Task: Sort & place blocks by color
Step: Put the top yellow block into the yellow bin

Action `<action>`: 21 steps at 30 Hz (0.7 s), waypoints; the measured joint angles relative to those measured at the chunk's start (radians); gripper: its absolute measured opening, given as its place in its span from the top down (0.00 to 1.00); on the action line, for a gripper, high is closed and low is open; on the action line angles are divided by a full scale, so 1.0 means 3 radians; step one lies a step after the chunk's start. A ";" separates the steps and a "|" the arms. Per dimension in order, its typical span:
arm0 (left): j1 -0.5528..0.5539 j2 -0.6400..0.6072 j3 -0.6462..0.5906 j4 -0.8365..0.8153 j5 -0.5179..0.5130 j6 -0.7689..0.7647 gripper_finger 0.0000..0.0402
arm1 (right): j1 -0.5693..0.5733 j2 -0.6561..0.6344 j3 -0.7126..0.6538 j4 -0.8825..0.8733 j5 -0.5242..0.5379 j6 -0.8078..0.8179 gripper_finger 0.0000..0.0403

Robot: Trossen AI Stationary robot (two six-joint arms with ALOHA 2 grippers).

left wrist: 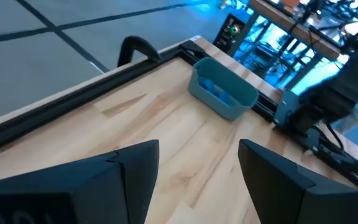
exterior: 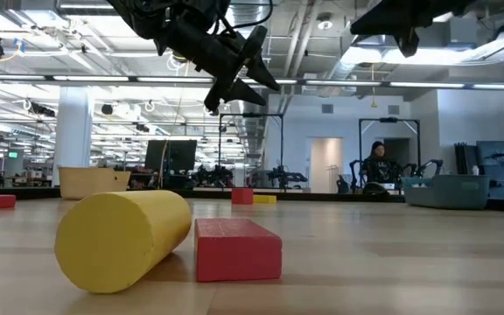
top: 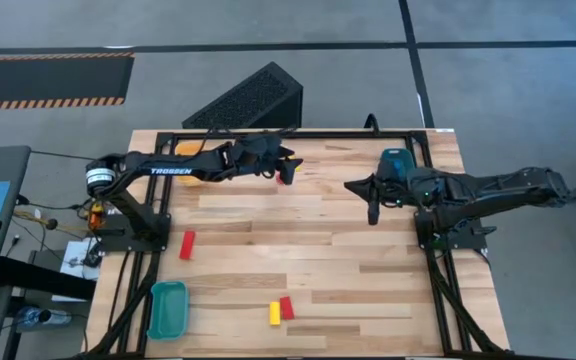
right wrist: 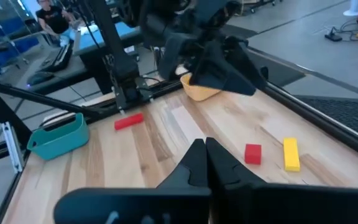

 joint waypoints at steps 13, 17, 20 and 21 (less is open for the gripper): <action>0.0095 0.0055 0.0005 0.0345 -0.0233 0.0168 0.49 | 0.0029 -0.0061 0.0001 0.0041 0.0079 -0.0006 1.00; 0.0146 0.0053 0.0001 -0.0041 -0.0015 0.0484 0.49 | 0.0031 -0.0134 0.0003 0.0033 0.0068 -0.0026 1.00; 0.0225 0.0049 0.0003 -0.0277 0.0135 0.0482 0.49 | 0.0019 -0.0129 0.0001 0.0025 0.0045 -0.0034 1.00; 0.0243 0.0048 0.0003 -0.0368 0.0154 0.0484 0.49 | 0.0004 -0.0103 0.0001 0.0030 0.0044 -0.0038 1.00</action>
